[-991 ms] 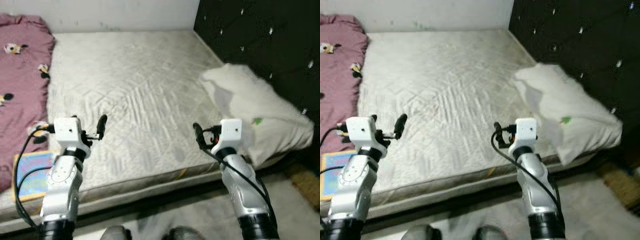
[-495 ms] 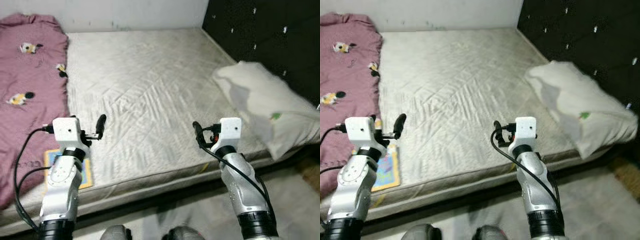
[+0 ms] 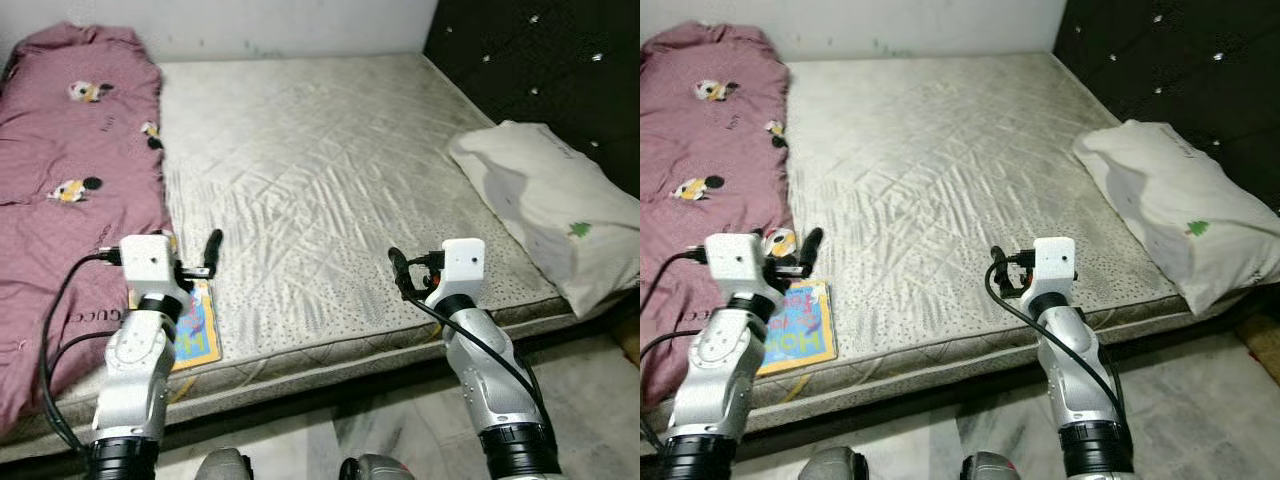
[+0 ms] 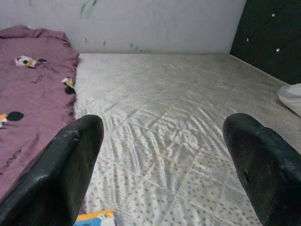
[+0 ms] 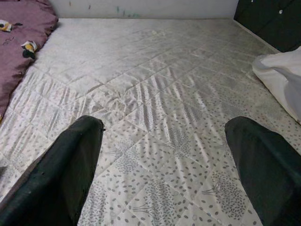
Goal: Clean up the room
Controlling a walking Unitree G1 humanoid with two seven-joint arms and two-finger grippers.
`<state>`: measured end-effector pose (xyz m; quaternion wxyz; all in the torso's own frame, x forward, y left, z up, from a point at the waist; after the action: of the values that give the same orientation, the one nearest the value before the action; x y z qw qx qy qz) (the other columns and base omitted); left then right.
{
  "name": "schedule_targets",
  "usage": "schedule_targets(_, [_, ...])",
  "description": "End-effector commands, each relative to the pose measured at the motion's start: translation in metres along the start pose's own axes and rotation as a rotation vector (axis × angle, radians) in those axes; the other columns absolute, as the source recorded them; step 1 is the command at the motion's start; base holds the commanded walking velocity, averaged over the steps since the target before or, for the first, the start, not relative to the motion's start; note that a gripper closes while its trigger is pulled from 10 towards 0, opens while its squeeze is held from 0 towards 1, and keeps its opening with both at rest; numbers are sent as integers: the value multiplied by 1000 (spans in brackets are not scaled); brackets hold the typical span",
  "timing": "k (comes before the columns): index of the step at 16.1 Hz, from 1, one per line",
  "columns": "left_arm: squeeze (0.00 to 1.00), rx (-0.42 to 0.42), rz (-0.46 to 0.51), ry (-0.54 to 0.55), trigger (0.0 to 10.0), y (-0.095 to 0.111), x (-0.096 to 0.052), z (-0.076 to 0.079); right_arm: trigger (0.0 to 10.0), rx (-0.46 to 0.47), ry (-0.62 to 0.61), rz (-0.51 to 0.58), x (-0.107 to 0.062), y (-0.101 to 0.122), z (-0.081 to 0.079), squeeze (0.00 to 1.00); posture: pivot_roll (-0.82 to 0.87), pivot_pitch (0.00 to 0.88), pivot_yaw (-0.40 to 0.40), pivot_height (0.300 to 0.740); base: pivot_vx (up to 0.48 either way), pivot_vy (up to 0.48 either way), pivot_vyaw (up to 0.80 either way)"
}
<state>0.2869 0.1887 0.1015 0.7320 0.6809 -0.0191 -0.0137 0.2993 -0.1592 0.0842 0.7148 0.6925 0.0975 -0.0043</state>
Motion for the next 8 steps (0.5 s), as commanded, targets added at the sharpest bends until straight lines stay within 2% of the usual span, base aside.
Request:
schedule_targets(1, [0,10,-3,2,10000,-1,0,2,10000,-7,-11,-1,1,1,6,0,46,53,-82,740,0,0,0])
schedule_targets(8, [0,9,8,25,10000,-1,1,4,10000,-27,10,1,4,3,6,0,44,41,-101,740,0,0,0])
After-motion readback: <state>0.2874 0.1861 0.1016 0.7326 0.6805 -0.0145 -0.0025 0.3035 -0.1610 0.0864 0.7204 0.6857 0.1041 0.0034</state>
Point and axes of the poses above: a point about 5 cm out from each wrist's last joint towards the gripper, its own x axis pointing out of the wrist towards the gripper, its own y axis along the axis of the wrist's last joint, z = x × y, the point moved 1 cm from there along x, pointing out of the wrist towards the gripper, and after that the axes turned 3 degrees about -x, right-handed, at the moved point
